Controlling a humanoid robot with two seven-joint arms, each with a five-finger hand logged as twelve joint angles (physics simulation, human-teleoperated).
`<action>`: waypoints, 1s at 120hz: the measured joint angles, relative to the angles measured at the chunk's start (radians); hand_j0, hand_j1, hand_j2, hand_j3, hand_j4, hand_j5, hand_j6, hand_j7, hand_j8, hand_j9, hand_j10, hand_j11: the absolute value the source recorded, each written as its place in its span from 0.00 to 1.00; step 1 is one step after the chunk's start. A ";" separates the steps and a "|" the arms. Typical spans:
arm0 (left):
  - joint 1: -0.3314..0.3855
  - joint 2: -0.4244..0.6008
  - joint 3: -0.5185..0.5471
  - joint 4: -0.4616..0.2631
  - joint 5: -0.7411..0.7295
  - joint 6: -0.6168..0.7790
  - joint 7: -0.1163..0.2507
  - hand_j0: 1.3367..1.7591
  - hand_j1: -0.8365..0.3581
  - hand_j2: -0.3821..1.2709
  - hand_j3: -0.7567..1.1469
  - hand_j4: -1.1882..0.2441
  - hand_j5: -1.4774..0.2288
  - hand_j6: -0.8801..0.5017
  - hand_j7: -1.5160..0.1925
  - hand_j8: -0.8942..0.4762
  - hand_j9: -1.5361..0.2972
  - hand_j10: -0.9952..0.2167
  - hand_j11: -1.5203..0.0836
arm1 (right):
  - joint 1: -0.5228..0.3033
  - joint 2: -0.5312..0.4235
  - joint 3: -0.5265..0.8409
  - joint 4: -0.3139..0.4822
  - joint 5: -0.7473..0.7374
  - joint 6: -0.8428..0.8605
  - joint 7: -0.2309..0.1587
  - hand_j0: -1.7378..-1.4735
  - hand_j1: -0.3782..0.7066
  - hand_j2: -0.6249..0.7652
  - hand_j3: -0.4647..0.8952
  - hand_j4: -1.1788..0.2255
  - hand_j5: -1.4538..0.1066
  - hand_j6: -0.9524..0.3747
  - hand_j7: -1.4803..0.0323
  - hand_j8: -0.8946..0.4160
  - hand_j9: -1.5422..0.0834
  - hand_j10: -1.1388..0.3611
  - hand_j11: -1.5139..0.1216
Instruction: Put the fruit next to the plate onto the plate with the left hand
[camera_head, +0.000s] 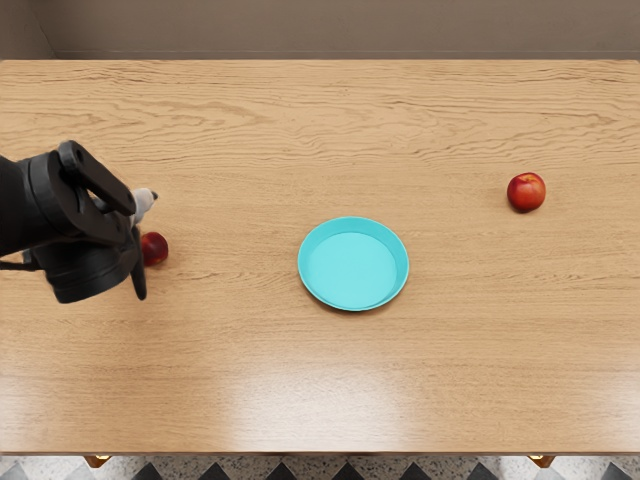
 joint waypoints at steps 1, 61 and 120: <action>0.006 0.000 0.000 0.004 0.000 0.006 0.000 0.76 0.96 0.24 0.40 0.81 0.84 0.61 0.86 0.63 0.82 0.79 0.92 | 0.000 0.000 0.000 0.000 0.000 0.000 0.000 0.30 0.04 0.45 0.34 0.83 0.92 0.71 0.97 0.67 0.94 0.75 0.92; 0.121 0.000 -0.018 0.113 0.018 0.075 0.000 0.76 0.94 0.24 0.40 0.80 0.83 0.60 0.85 0.62 0.80 0.78 0.91 | 0.000 0.000 0.000 0.000 0.000 0.000 0.000 0.30 0.04 0.45 0.34 0.83 0.92 0.71 0.97 0.67 0.94 0.75 0.92; 0.148 0.000 -0.034 0.125 0.017 0.071 0.000 0.76 0.74 0.26 0.40 0.66 0.68 0.46 0.70 0.47 0.66 0.62 0.75 | 0.000 0.000 0.000 0.000 0.000 0.000 0.000 0.30 0.04 0.45 0.34 0.83 0.92 0.71 0.97 0.67 0.94 0.75 0.92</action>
